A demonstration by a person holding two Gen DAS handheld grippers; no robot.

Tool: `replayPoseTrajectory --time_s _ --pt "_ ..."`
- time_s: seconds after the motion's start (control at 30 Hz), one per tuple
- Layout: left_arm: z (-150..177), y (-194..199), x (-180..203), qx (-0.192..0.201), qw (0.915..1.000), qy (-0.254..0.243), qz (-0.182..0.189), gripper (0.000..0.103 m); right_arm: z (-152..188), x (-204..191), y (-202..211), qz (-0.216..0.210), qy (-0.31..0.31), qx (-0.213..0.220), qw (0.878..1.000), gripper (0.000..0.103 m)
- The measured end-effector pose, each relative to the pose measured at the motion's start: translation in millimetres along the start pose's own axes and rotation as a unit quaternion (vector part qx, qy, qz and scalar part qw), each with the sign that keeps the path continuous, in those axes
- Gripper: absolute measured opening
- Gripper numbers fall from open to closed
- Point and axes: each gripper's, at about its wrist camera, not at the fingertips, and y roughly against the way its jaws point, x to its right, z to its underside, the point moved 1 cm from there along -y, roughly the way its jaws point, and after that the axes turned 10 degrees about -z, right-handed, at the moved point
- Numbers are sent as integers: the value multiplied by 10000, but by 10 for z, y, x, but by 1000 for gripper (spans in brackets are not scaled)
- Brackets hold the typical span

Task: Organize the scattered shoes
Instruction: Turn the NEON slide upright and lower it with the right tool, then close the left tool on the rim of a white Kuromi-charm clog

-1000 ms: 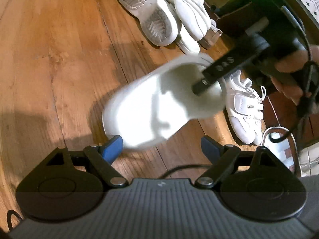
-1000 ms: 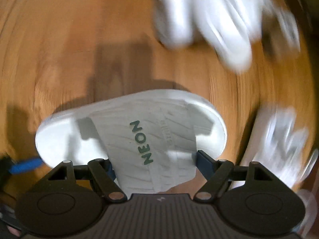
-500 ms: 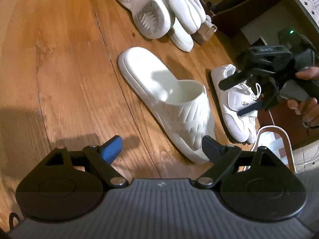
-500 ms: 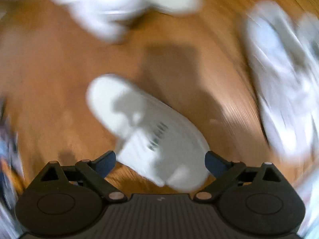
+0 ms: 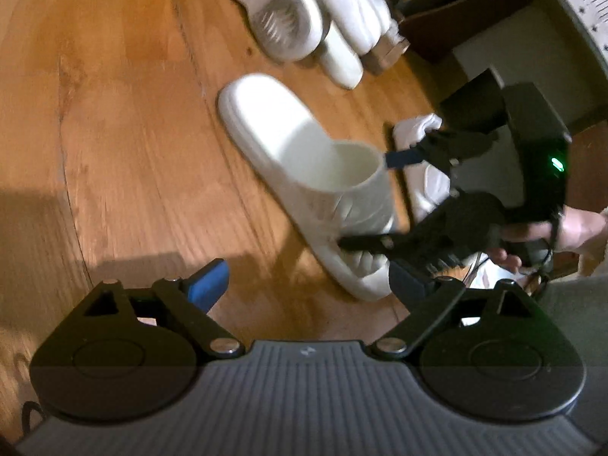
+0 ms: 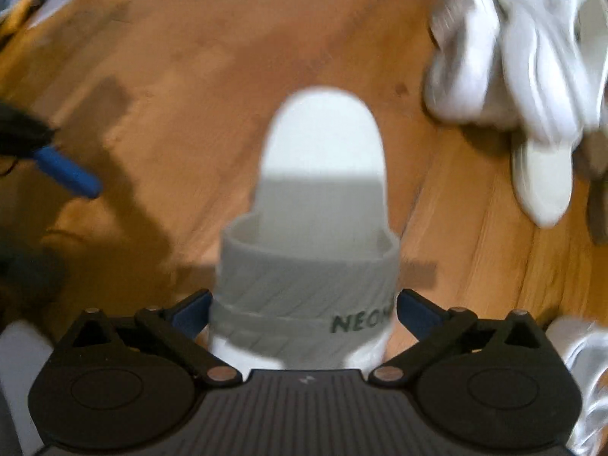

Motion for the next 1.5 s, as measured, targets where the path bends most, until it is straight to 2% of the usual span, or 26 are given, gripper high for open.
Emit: replayPoseTrajectory --time_s 0.1,0.27,0.37,0.5,0.6,0.83,0.9,1.03,1.1,1.17,1.2,1.27,1.33,1.4,1.5 --pt "40 17 56 209 9995 -233 -19 90 42 22 60 153 -208 58 9996 100" --pt "21 71 157 318 9988 -380 -36 90 158 179 274 555 -954 148 9938 100" --pt "40 60 203 350 9980 -501 -136 90 212 196 367 1203 -1035 46 9873 101" --pt "74 0 228 308 9967 -616 -425 90 310 341 328 1686 -1280 -190 9772 102" --pt "74 -10 220 251 9963 -611 -544 90 402 446 247 1461 -1408 -147 9791 102" --pt "56 37 218 317 9957 -639 -594 90 463 651 420 1279 -2155 36 9681 102" --pt "58 36 229 297 9960 -650 -543 90 445 677 525 1312 -2198 210 9665 102" --pt "58 14 216 222 9966 -556 -569 91 464 679 569 1223 -2012 323 9714 102" --pt "36 29 162 185 9982 -235 -518 91 484 693 558 1148 -2055 387 9711 99" --pt "14 60 120 237 9986 -14 -464 91 474 718 610 846 -2255 676 9682 98" --pt "-1 102 104 372 9975 48 -597 91 450 734 628 709 -2320 781 9670 95" --pt "-27 170 123 631 9920 18 -1095 91 362 763 752 285 -2373 1083 9650 88" --pt "-96 225 151 788 9879 25 -1335 91 286 779 872 80 -2318 1241 9648 73" --pt "-238 297 185 937 9861 174 -1365 91 228 820 972 -40 -2345 1395 9620 71" --pt "-527 395 392 1288 9751 87 -1801 92 150 933 1110 -120 -2583 1657 9517 71"
